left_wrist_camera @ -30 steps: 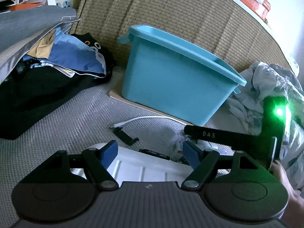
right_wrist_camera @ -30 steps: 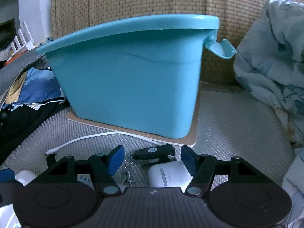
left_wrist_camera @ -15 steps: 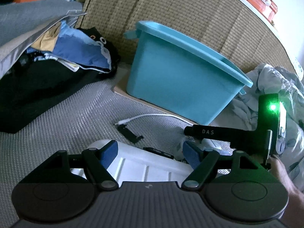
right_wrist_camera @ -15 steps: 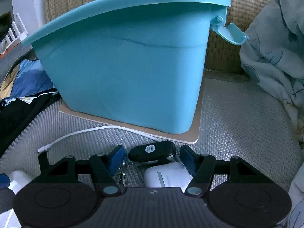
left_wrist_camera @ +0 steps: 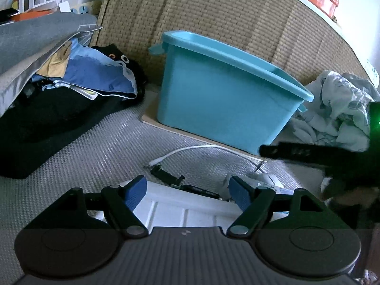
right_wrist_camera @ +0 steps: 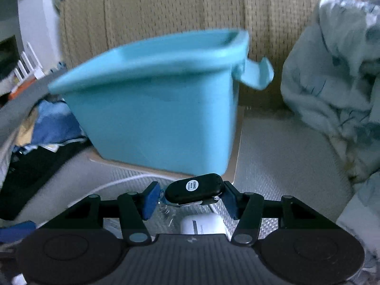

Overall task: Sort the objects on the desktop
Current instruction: 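Close the right tool on the black key fob and lift it, then carry the black key fob with the right tool over the teal bin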

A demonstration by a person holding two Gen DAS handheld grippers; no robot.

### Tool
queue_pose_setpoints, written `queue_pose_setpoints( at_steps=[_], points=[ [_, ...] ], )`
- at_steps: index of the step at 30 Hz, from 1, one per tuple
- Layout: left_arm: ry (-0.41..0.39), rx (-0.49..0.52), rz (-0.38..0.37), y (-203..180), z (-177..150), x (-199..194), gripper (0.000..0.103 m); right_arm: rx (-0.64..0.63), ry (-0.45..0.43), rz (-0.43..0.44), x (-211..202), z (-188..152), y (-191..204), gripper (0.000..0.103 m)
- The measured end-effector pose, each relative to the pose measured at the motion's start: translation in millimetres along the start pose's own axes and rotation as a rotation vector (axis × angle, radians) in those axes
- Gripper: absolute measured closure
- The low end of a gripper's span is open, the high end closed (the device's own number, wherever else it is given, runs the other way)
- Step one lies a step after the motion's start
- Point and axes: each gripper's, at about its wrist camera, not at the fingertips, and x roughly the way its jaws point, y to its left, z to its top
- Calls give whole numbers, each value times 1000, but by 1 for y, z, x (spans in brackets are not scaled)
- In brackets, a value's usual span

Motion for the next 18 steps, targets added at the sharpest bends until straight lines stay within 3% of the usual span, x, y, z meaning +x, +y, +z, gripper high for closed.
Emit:
queue_pose_setpoints(
  at_steps=[18],
  points=[
    [-39,72,1,-16,0,-4,24,-43,-135,-8,-95,10,-1,43]
  ],
)
